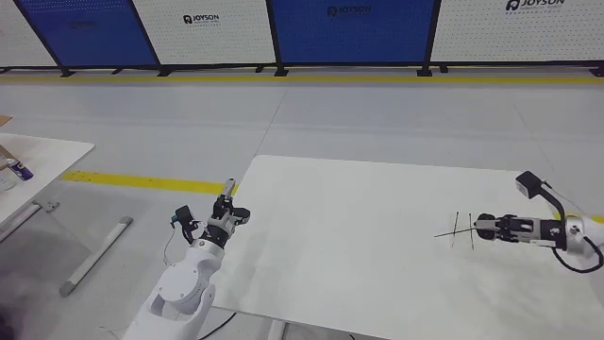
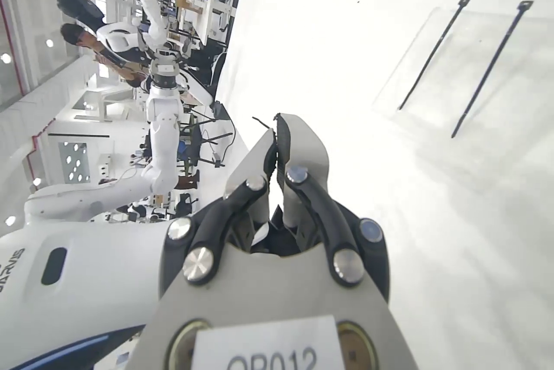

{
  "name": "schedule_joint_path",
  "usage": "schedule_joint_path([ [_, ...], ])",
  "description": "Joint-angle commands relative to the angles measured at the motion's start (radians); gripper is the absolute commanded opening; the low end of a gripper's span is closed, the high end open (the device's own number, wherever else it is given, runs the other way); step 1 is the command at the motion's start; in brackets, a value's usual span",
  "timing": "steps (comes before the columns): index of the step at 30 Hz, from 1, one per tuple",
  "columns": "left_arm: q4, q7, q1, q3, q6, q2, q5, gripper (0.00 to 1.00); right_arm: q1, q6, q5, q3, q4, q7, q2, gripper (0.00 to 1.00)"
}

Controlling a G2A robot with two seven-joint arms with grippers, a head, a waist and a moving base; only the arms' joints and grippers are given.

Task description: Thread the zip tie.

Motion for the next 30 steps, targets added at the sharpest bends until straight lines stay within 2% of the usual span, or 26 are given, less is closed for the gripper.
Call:
schedule_joint_path([
  [1,0.0,0.0,0.0,0.0,0.0,0.0,0.0,1.0,0.0,0.0,0.0,0.0,-0.001,0.0,0.0,0.0],
  [10,0.0,0.0,0.0,0.0,0.0,0.0,0.0,1.0,-0.006,0.002,0.003,0.001,-0.007,-0.018,0.0,0.0],
  [13,0.0,0.0,0.0,0.0,0.0,0.0,0.0,1.0,-0.047,0.0,0.064,0.021,-0.068,-0.073,-0.002,0.0],
  [17,0.0,0.0,0.0,0.0,0.0,0.0,0.0,1.0,-0.116,0.0,0.142,0.065,-0.168,-0.089,0.0,0.0],
  [22,0.0,0.0,0.0,0.0,0.0,0.0,0.0,1.0,-0.174,0.0,0.17,0.073,-0.243,-0.131,-0.012,0.0],
  [26,0.0,0.0,0.0,0.0,0.0,0.0,0.0,1.0,-0.181,0.0,0.173,0.048,-0.251,-0.141,-0.03,0.0],
  [28,0.0,0.0,0.0,0.0,0.0,0.0,0.0,1.0,-0.173,0.0,0.196,0.02,-0.218,-0.112,-0.042,0.0],
  [30,0.0,0.0,0.0,0.0,0.0,0.0,0.0,1.0,-0.173,0.0,0.196,0.02,-0.218,-0.112,-0.042,0.0],
])
